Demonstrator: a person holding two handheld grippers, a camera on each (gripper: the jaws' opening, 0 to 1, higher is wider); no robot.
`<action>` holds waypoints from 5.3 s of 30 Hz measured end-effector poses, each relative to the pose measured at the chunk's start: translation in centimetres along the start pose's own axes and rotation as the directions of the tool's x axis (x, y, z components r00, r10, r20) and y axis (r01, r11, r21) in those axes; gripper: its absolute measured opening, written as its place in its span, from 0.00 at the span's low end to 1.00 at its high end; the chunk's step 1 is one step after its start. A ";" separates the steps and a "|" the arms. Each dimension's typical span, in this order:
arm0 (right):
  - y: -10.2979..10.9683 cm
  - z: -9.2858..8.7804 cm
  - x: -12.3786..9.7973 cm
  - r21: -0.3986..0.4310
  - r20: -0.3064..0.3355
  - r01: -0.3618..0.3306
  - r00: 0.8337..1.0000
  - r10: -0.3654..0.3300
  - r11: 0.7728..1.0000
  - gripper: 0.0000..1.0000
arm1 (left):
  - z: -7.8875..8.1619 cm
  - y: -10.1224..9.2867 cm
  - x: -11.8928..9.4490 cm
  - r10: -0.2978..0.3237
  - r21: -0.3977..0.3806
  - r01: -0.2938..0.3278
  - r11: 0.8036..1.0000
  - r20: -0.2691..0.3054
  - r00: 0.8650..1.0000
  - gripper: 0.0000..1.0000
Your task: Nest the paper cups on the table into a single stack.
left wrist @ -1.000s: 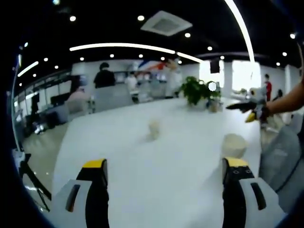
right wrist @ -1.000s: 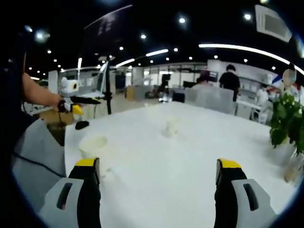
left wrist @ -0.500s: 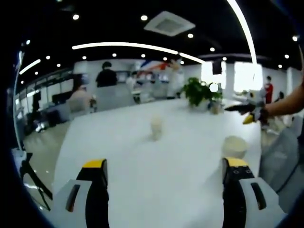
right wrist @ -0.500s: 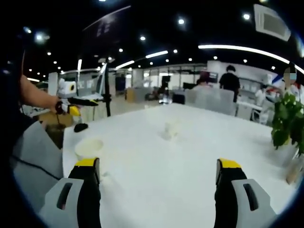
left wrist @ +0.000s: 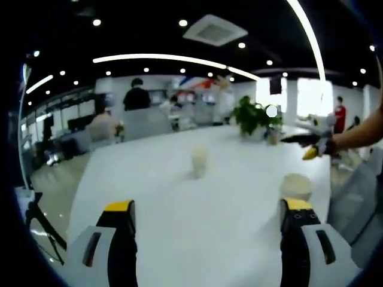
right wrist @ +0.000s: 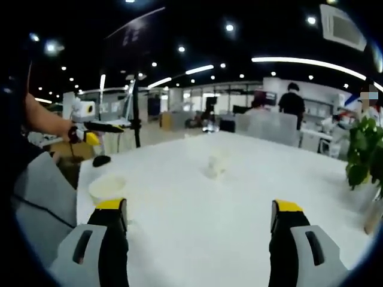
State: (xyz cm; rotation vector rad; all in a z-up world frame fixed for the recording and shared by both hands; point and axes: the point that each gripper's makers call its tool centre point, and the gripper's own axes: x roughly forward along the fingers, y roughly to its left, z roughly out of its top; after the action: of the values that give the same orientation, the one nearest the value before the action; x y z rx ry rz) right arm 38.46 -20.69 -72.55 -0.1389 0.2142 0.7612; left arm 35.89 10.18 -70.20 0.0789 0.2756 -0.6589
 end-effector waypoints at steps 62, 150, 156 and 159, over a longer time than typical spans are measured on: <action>-6.8 1.4 27.7 -0.007 0.030 -0.109 0.994 0.109 0.994 0.95 | -0.2 -1.2 0.7 -0.026 -0.046 0.030 0.999 0.071 0.997 0.98; -9.6 16.0 24.4 0.107 0.000 -0.049 0.999 0.050 0.993 0.44 | 2.4 -0.6 -0.4 -0.017 -0.060 0.017 0.998 -0.007 1.000 0.98; -8.8 16.1 23.3 0.098 0.006 -0.057 0.998 0.057 0.994 0.44 | 2.5 -0.7 -0.4 -0.032 -0.048 0.031 0.998 -0.013 0.999 0.98; -8.5 16.0 22.6 0.095 0.005 -0.054 0.999 0.054 0.994 0.44 | 2.4 -0.9 -0.3 -0.038 -0.049 0.038 0.998 -0.016 0.999 0.98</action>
State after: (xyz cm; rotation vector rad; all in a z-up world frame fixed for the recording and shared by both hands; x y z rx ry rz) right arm 62.55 -8.47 -62.12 -0.0423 0.2525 0.8031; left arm 35.65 9.29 -67.74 0.0326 0.3098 -0.6892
